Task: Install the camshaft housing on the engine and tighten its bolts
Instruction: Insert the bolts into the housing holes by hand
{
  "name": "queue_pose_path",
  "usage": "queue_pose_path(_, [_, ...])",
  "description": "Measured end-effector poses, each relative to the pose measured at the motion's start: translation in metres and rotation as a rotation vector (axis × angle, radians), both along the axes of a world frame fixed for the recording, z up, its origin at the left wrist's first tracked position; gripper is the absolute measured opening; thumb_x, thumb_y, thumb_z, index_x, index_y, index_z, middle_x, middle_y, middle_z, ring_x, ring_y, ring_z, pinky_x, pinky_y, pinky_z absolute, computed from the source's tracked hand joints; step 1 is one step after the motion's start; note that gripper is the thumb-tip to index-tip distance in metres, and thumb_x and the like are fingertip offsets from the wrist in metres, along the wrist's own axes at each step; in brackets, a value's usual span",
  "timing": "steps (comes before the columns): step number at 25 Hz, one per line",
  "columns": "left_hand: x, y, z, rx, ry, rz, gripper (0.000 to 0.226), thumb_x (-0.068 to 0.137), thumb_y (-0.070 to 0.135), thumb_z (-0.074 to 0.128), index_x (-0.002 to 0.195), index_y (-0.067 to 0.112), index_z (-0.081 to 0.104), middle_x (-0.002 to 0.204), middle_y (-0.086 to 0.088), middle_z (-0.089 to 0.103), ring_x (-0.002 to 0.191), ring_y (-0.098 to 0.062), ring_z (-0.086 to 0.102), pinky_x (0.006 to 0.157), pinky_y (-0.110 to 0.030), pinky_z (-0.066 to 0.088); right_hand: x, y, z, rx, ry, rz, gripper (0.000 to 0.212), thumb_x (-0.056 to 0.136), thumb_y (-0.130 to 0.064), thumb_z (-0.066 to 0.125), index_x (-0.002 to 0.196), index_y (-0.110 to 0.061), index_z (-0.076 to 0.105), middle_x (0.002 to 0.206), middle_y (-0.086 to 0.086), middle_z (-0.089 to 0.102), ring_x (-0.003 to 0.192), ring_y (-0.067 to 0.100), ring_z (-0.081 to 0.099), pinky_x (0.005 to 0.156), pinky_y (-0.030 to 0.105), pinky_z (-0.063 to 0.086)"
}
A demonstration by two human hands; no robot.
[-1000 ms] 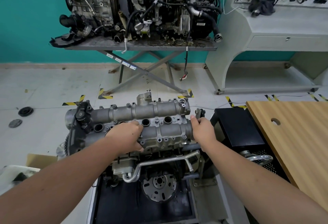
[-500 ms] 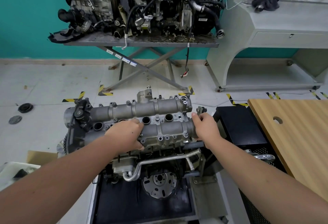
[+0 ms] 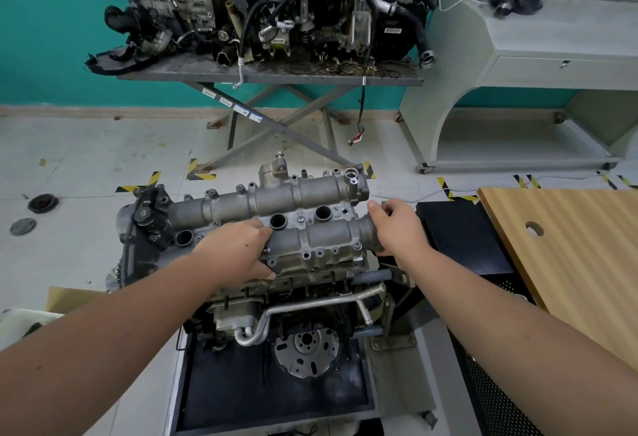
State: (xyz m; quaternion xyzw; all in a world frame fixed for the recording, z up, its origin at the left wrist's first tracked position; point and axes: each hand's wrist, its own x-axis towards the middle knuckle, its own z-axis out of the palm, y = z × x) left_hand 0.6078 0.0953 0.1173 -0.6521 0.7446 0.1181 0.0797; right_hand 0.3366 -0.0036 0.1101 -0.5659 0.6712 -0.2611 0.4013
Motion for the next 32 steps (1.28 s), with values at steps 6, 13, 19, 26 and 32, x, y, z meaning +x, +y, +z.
queue_pose_path(6, [-0.006, 0.001, 0.0, 0.012, -0.02, -0.002, 0.058, 0.075, 0.062, 0.074, 0.112, 0.02, 0.057, 0.105, 0.004, 0.053, 0.095, -0.021, 0.06, 0.078, -0.042, 0.055, -0.003, 0.003, -0.007, 0.057, -0.038, -0.018, 0.04, 0.098, -0.047, 0.054, 0.092, -0.007, 0.051, 0.095, 0.016, 0.065, 0.087, 0.033, 0.068, 0.06, 0.049, 0.062])
queue_pose_path(13, [-0.009, 0.0, -0.003, 0.011, -0.012, 0.009, 0.057, 0.075, 0.061, 0.074, 0.111, 0.021, 0.057, 0.103, 0.004, 0.051, 0.095, -0.021, 0.06, 0.078, -0.041, 0.055, -0.005, 0.001, -0.007, 0.065, -0.058, -0.029, 0.041, 0.096, -0.048, 0.056, 0.087, -0.009, 0.047, 0.098, 0.016, 0.064, 0.09, 0.034, 0.067, 0.059, 0.05, 0.062])
queue_pose_path(19, [-0.013, -0.003, -0.003, 0.007, -0.004, 0.005, 0.056, 0.075, 0.06, 0.075, 0.109, 0.019, 0.057, 0.099, 0.004, 0.048, 0.093, -0.021, 0.059, 0.078, -0.041, 0.055, -0.008, -0.002, -0.01, 0.062, -0.068, -0.035, 0.044, 0.096, -0.048, 0.056, 0.091, -0.006, 0.048, 0.098, 0.015, 0.063, 0.092, 0.034, 0.066, 0.058, 0.05, 0.062])
queue_pose_path(26, [-0.013, -0.003, -0.008, 0.012, -0.038, -0.003, 0.059, 0.077, 0.061, 0.073, 0.114, 0.019, 0.056, 0.106, 0.002, 0.05, 0.097, -0.021, 0.059, 0.077, -0.039, 0.054, -0.008, 0.0, -0.019, 0.067, -0.024, -0.029, 0.04, 0.097, -0.05, 0.055, 0.082, -0.014, 0.043, 0.089, 0.012, 0.062, 0.085, 0.031, 0.066, 0.053, 0.042, 0.062])
queue_pose_path(32, [-0.014, -0.007, -0.011, 0.023, -0.049, -0.002, 0.056, 0.077, 0.06, 0.074, 0.111, 0.019, 0.057, 0.103, 0.003, 0.049, 0.094, -0.021, 0.059, 0.075, -0.038, 0.053, -0.009, -0.001, -0.027, 0.07, -0.008, -0.025, 0.041, 0.097, -0.052, 0.052, 0.084, -0.014, 0.044, 0.086, 0.012, 0.061, 0.079, 0.029, 0.065, 0.056, 0.046, 0.062])
